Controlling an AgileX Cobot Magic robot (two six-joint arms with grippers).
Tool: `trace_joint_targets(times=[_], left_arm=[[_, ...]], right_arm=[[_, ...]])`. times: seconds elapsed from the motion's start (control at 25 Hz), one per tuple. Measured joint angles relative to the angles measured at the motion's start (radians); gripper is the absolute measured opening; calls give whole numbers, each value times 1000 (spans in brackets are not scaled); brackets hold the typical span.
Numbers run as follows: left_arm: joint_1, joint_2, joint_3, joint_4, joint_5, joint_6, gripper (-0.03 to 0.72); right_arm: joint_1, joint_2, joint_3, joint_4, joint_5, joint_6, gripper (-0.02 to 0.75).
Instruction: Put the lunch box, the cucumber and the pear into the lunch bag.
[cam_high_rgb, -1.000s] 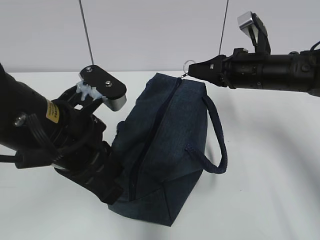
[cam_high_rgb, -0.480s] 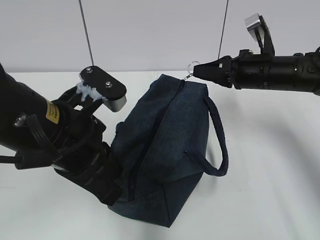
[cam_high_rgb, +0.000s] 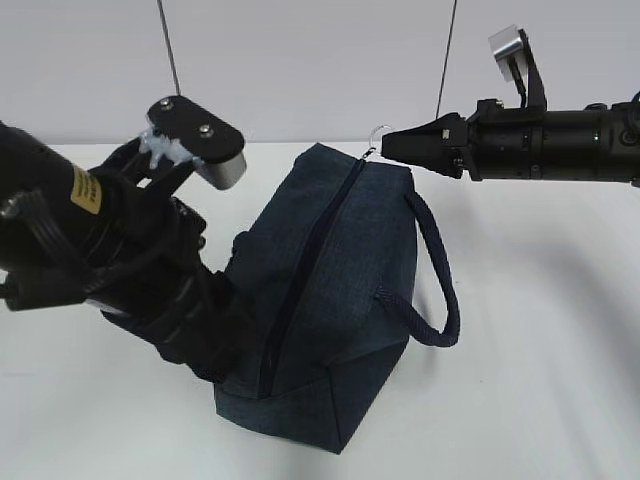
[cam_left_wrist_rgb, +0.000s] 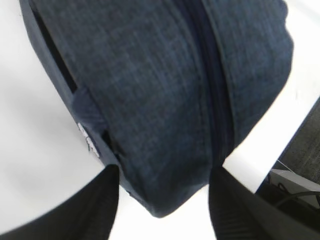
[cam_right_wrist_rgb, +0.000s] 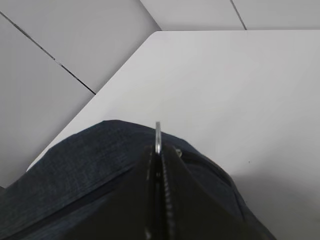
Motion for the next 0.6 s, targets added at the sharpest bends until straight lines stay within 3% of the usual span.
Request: trace_joint_targets(times=[0.16, 0.6], left_arm=[[1, 0, -44, 0, -16, 0, 392], [85, 65, -213, -36, -164, 0, 400]], right_arm=[[0, 0, 0, -2, -9, 0, 0], [0, 2, 0, -2, -11, 2, 0]])
